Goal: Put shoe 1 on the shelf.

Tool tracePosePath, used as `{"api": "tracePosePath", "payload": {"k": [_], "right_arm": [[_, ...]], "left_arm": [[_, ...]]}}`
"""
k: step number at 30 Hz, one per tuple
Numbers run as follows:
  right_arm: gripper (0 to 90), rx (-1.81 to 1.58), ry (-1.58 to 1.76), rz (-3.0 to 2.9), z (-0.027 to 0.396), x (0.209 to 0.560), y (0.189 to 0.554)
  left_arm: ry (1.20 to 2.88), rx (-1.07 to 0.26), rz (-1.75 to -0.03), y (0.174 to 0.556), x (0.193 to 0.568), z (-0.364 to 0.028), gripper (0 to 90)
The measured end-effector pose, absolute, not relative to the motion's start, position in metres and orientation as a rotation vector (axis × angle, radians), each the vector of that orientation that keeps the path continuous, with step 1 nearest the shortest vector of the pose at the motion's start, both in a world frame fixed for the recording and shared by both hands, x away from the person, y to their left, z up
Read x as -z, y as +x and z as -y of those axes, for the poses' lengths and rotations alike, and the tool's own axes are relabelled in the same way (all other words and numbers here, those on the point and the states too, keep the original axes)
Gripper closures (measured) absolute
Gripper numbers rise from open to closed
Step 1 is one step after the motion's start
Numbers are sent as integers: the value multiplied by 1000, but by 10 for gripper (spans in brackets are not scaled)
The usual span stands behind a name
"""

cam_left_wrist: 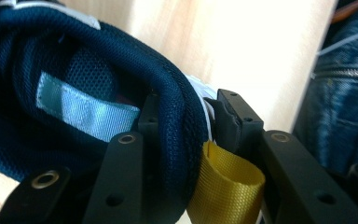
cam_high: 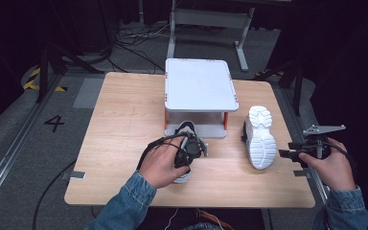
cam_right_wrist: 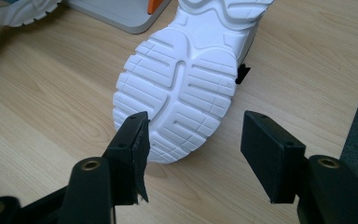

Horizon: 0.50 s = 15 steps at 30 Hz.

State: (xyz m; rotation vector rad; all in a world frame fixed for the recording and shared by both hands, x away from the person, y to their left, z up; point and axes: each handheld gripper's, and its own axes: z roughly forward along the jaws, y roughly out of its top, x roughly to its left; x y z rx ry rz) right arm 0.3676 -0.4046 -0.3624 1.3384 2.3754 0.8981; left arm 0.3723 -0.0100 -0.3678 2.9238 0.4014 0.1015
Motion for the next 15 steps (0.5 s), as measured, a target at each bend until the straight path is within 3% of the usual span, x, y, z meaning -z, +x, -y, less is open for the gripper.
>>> {"api": "tracePosePath", "payload": {"k": [15], "right_arm": [[424, -868, 1382, -2388, 410, 376, 361]], "left_arm": [[2873, -307, -489, 438, 376, 17, 664]]}}
